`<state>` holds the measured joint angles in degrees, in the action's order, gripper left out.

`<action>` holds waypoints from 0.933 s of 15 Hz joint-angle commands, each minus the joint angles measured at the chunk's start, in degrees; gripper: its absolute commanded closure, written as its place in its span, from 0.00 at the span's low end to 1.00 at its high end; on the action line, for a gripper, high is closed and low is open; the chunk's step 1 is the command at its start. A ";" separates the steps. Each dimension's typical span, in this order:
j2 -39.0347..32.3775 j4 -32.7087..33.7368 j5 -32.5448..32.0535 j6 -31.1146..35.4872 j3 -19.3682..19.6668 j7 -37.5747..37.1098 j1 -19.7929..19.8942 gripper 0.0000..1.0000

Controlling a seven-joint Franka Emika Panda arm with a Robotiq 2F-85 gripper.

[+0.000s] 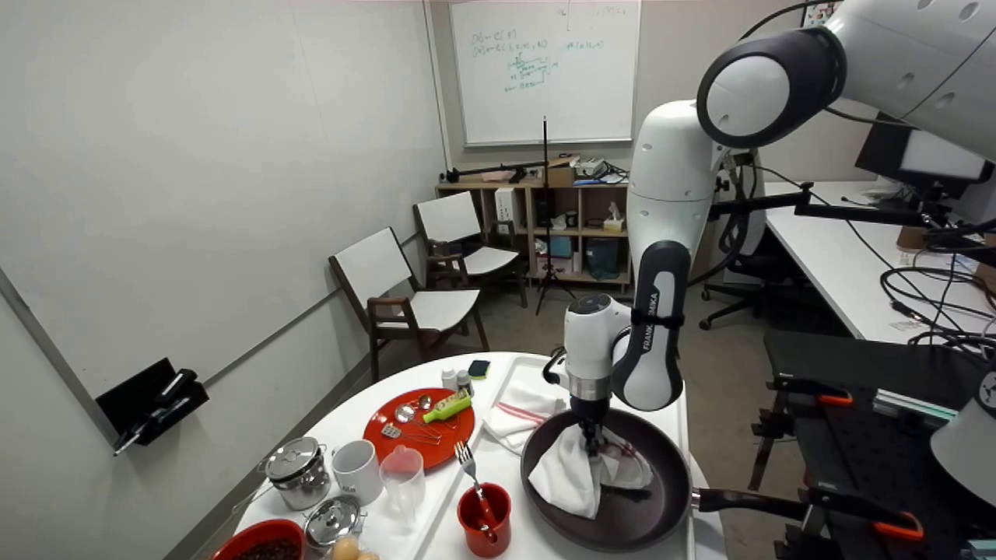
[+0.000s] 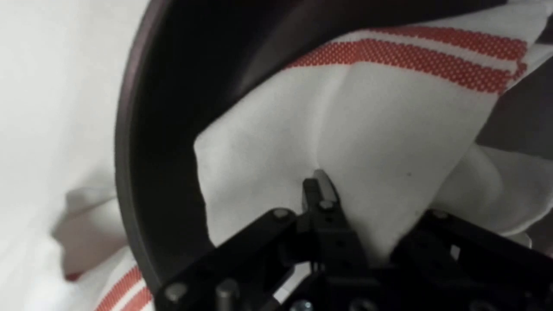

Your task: Wipe the pan with the white towel

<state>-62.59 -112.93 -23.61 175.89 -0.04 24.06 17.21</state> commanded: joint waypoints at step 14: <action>0.14 2.42 3.01 -0.52 1.43 -3.24 -8.33 0.97</action>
<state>-61.37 -111.39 -21.87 175.82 0.50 20.92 9.13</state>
